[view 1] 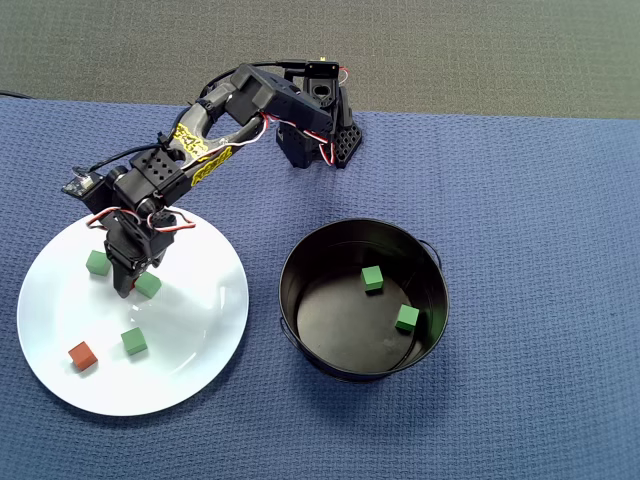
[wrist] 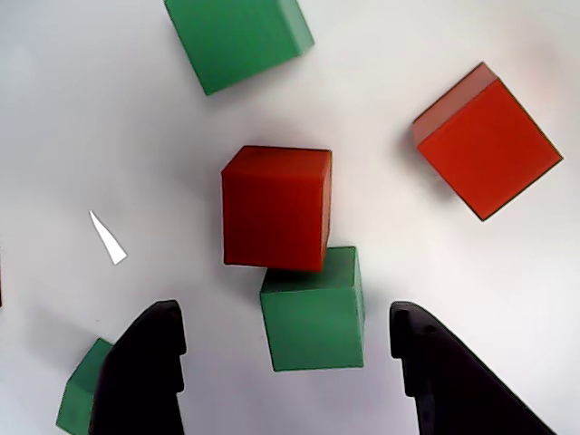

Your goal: Pick up the green cubes from the white plate and place them in the black recipient

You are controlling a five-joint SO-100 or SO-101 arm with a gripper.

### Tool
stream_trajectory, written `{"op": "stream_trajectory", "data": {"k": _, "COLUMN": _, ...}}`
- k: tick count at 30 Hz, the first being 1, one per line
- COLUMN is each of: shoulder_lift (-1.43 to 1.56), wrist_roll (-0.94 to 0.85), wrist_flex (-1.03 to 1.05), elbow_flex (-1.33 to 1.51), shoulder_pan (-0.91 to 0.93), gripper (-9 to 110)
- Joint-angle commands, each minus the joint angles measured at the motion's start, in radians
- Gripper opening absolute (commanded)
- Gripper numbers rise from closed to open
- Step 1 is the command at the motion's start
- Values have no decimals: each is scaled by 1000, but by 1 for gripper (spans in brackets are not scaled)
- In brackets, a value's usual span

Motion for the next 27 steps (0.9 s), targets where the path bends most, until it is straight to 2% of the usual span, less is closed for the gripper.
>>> {"op": "stream_trajectory", "data": {"k": 1, "shoulder_lift": -9, "wrist_roll": -14, "wrist_flex": 8, "elbow_flex": -91, "shoulder_pan": -14, "gripper": 21}}
{"op": "stream_trajectory", "data": {"k": 11, "shoulder_lift": -75, "wrist_roll": -44, "wrist_flex": 18, "elbow_flex": -158, "shoulder_pan": -17, "gripper": 18}}
{"op": "stream_trajectory", "data": {"k": 21, "shoulder_lift": -81, "wrist_roll": -54, "wrist_flex": 18, "elbow_flex": -158, "shoulder_pan": -20, "gripper": 4}}
{"op": "stream_trajectory", "data": {"k": 27, "shoulder_lift": -84, "wrist_roll": -64, "wrist_flex": 18, "elbow_flex": -158, "shoulder_pan": -31, "gripper": 2}}
